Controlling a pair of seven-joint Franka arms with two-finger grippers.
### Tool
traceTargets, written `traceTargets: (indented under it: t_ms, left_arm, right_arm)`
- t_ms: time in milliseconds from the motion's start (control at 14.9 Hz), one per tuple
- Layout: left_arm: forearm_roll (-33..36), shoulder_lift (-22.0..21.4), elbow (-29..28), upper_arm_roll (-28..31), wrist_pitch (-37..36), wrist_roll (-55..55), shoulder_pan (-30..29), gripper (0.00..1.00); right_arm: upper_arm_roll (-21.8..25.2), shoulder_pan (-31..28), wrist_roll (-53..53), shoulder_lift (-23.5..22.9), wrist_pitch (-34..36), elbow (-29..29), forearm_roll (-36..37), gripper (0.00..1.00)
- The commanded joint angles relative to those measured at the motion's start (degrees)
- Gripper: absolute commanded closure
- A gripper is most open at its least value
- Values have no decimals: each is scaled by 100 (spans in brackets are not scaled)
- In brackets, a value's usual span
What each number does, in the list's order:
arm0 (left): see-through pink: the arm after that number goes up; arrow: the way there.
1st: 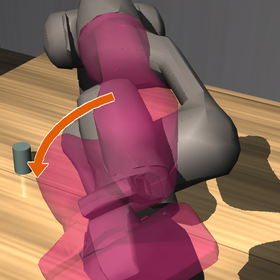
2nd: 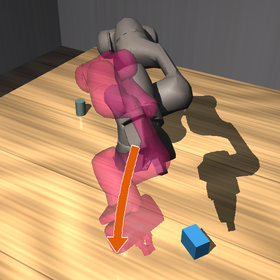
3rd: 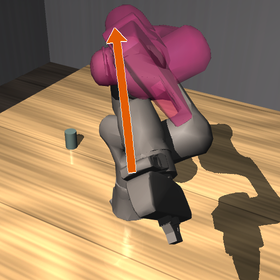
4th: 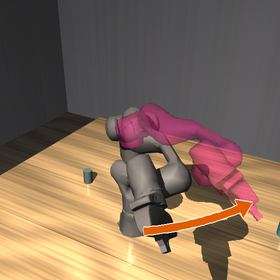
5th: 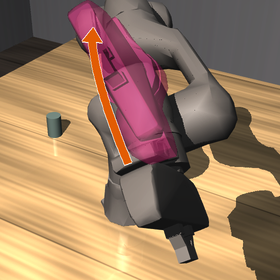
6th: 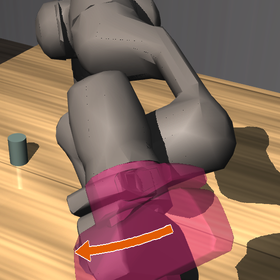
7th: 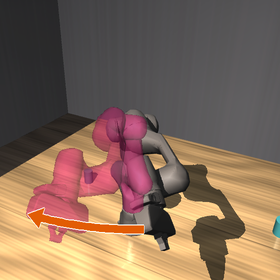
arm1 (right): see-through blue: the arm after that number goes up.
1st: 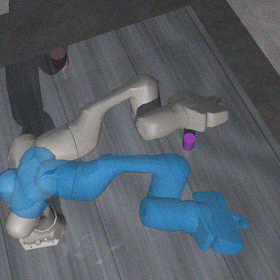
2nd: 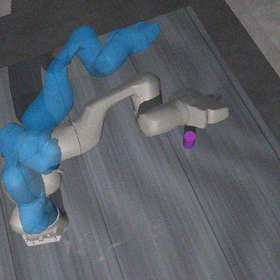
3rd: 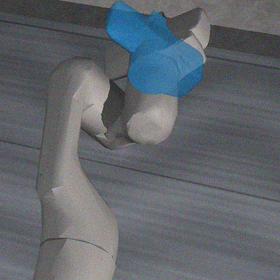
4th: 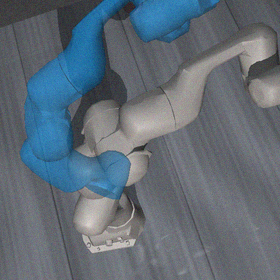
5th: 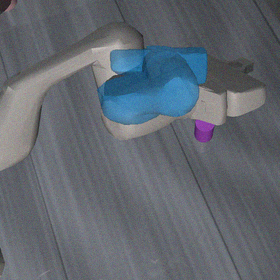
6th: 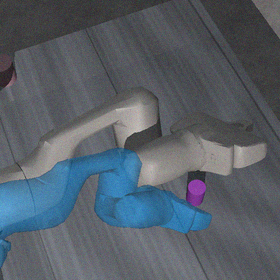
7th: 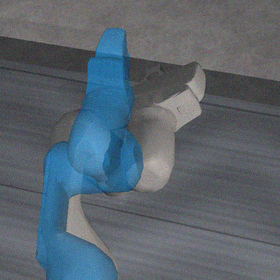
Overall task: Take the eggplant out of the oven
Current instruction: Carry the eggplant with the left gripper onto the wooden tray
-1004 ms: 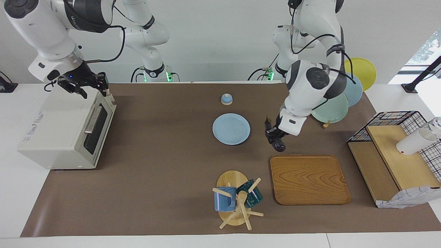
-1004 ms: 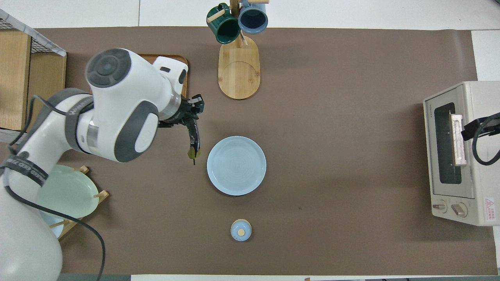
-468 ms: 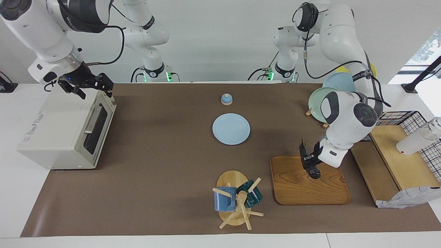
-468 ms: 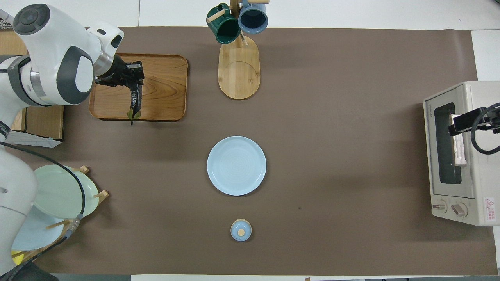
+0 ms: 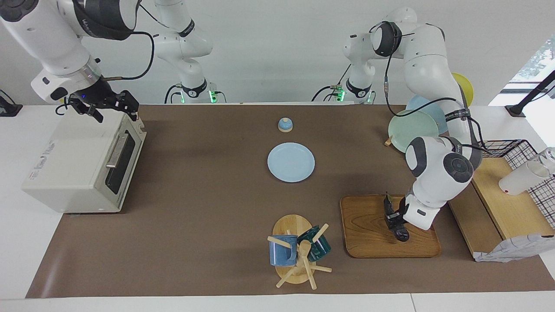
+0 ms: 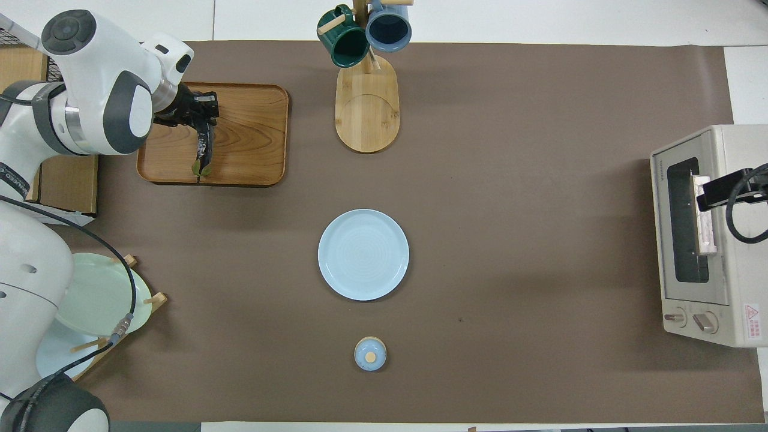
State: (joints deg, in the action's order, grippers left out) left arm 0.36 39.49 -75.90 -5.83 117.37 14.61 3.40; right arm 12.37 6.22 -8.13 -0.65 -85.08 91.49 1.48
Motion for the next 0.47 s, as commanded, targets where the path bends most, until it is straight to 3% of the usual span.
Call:
traceTargets:
  t_ms: [0,201,401]
  left_arm:
    - [131,-12,13,-15,-20,-151,-24,0]
    - [60,-47,57,-23,-197,-160,-33,0]
    - [25,-406,40,-15,-197,-143,-59,0]
  right_arm:
    - [-147,-165,127,109,-114,211,72,0]
    - [-130,-147,119,100,-105,202,20,0]
    - [-130,-103,110,109,-70,211,19,0]
